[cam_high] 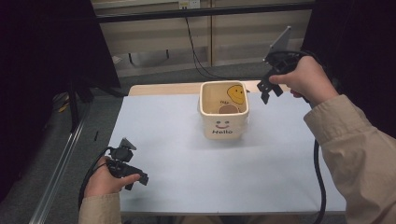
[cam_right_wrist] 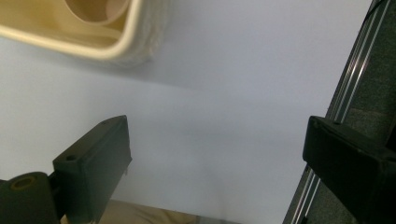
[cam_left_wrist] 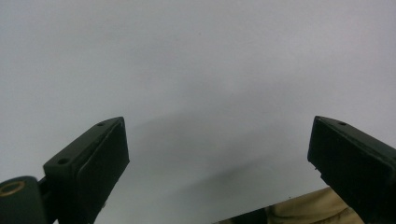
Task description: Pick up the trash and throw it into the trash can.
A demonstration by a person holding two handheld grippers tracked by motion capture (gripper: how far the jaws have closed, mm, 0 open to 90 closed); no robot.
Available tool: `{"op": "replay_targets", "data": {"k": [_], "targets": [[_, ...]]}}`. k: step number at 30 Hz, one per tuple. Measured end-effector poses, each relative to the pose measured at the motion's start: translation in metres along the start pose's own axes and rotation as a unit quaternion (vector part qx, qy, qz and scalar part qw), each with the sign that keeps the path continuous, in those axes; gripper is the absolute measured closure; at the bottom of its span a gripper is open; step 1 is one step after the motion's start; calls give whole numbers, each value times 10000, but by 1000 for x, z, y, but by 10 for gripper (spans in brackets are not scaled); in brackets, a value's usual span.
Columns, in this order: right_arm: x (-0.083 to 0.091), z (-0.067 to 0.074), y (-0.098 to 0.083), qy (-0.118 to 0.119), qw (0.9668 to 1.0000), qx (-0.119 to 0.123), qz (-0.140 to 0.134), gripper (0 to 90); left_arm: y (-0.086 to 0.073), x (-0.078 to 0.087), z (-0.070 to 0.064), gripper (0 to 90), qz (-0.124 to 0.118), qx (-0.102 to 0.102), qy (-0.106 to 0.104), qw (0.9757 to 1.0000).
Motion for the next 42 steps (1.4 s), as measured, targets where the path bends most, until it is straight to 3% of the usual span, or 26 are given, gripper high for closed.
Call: {"op": "replay_targets", "data": {"k": [5, 11, 15, 23, 24, 30, 35, 42], "targets": [[-21, -17, -29, -47, 10000, 20, 21, 82, 0, 1, 1, 51, 27, -121, 34, 9999], [-44, -28, -58, -57, 9999, 85, 112, 81, 0, 1, -1, 51, -29, -42, -4, 10000], [-74, -40, -90, -29, 9998, 102, 181, 81, 0, 1, 0, 51, -20, -100, 52, 9999], [-109, -52, -127, -50, 9995, 149, 279, 78, 0, 1, 0, 51, -6, -76, 70, 9999], [-120, -53, -136, 7, 9993, 184, 313, 80, 0, 1, 0, 51, -16, -68, 64, 10000], [-143, -60, -158, 41, 9989, 247, 406, 78, 0, 1, 0, 51, -13, -59, 58, 10000], [-168, -71, -179, 109, 9987, 137, 475, 78, 0, 1, -1, 51, -1, -61, 63, 10000], [-171, -77, -186, 131, 9992, 65, 384, 70, 0, 0, -2, 51, 53, -108, 62, 9999]]}}
Point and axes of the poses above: each handheld gripper's, and its own axes: x roughly backward along the jaws, y roughly out of its top, z roughly to its left, the point moved 8 cm from there along -x, roughly forward along the jaws, and after that the axes turned 14 degrees about y, right-handed, at the moved point
